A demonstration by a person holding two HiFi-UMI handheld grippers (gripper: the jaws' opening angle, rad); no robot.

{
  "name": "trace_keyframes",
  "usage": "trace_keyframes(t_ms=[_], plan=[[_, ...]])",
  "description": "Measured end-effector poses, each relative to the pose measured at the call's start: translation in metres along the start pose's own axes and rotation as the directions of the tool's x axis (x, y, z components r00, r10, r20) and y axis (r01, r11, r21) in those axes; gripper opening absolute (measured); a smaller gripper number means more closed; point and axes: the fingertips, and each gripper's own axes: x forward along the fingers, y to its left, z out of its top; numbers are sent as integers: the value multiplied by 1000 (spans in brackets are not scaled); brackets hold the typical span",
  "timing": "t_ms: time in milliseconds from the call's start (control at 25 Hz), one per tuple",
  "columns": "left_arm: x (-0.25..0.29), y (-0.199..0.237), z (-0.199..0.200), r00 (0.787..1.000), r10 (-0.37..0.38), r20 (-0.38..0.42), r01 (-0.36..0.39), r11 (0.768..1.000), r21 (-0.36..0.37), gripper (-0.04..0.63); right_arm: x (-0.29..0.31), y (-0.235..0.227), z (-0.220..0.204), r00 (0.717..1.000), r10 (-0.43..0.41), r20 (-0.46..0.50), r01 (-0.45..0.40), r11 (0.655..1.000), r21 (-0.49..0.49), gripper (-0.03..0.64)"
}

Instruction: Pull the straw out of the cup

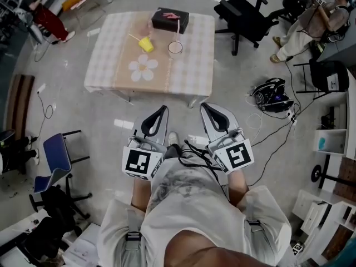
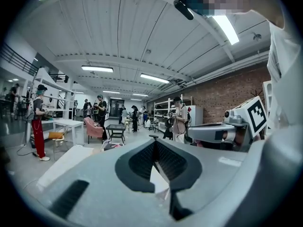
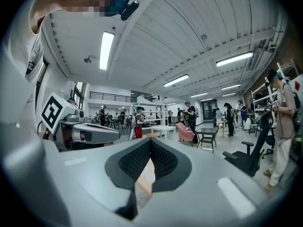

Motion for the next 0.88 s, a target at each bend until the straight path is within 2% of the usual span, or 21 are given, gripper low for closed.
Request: trace_keyframes(t_ms=[440,880], plan=[[33,70,2,998,-65,-5,65,998,-9,0,75,-8,2,998,-58,-21,58,998,-11,10],[69,112,0,992,-127,-13,127,992,-18,0,125,-24,-4,992,-108,-59,107,994,-11,11]])
